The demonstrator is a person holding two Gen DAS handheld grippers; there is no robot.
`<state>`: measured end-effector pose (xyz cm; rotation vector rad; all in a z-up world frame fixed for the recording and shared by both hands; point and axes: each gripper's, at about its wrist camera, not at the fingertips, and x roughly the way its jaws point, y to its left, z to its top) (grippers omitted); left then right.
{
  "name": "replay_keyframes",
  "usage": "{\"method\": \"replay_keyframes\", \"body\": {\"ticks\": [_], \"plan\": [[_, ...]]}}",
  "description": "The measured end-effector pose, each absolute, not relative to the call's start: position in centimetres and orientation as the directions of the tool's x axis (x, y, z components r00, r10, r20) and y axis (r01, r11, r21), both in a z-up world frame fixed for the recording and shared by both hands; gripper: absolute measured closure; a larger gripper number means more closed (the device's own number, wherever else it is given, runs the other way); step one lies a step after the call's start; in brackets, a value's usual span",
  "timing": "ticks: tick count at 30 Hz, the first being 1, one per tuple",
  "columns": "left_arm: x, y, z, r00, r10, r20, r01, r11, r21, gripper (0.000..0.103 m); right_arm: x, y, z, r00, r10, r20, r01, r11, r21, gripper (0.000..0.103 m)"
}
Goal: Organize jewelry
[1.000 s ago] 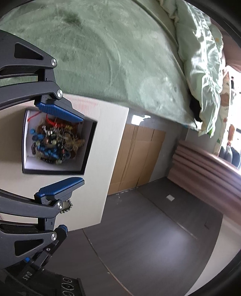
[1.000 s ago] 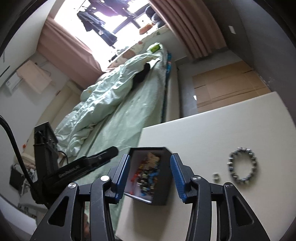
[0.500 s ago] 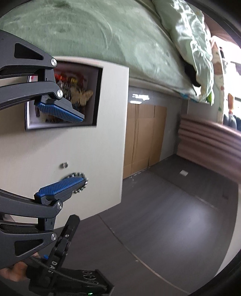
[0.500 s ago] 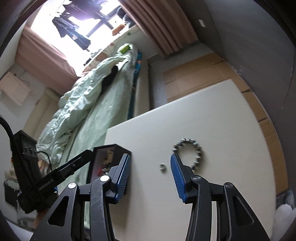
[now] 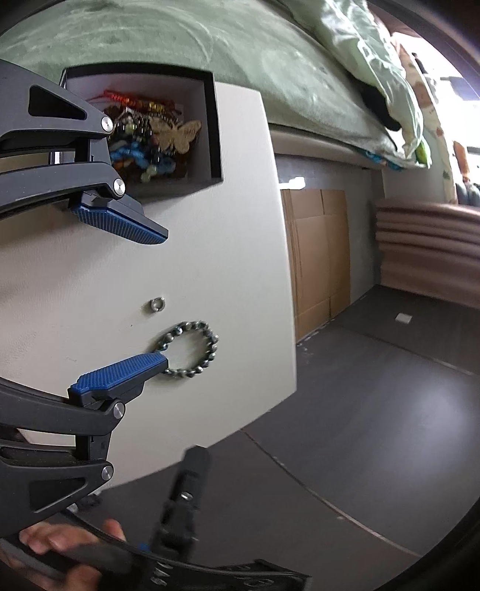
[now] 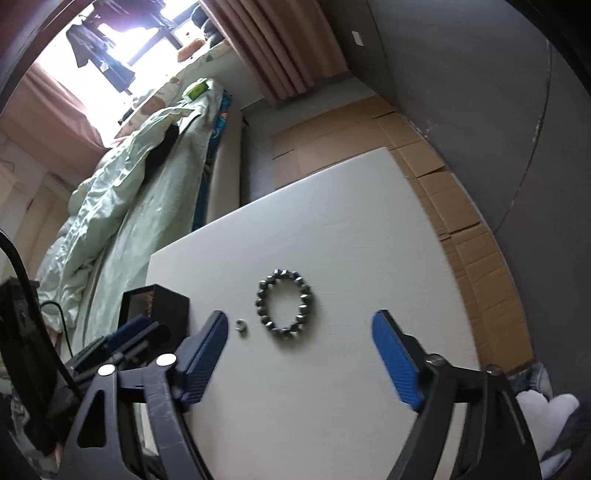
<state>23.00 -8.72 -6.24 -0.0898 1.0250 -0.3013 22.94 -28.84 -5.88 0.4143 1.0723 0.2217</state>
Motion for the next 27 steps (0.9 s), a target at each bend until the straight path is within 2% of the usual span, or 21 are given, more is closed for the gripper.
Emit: {"method": "replay_keyframes", "body": {"ticks": [12, 14, 16, 25, 27], "plan": [[23.9, -10.8, -8.7, 0.444, -0.245, -0.862, 0.220, 0.962, -0.161, 0.043, 22.8, -32.2, -6.2, 0.480, 0.382, -0.790, 0.100, 0.871, 0.481, 0.021], [24.3, -10.6, -9.1, 0.433, -0.243, -0.868, 0.207, 0.964, -0.166, 0.053, 22.9, -32.5, -6.2, 0.479, 0.381, -0.791, 0.108, 0.868, 0.484, 0.021], [24.7, -10.6, -9.6, 0.424, -0.236, -0.874, 0.194, 0.967, -0.167, 0.059, 22.9, -32.7, -6.2, 0.480, 0.384, -0.788, 0.113, 0.864, 0.490, 0.021], [25.9, -11.9, -11.1, 0.404, -0.209, -0.890, 0.198, 0.970, -0.137, 0.069, 23.2, -32.3, -6.5, 0.471, 0.388, -0.793, 0.108, 0.866, 0.488, 0.021], [25.7, -12.2, -11.4, 0.406, -0.196, -0.892, 0.206, 0.971, -0.120, 0.075, 23.3, -32.2, -6.5, 0.469, 0.387, -0.794, 0.108, 0.867, 0.487, 0.021]]}}
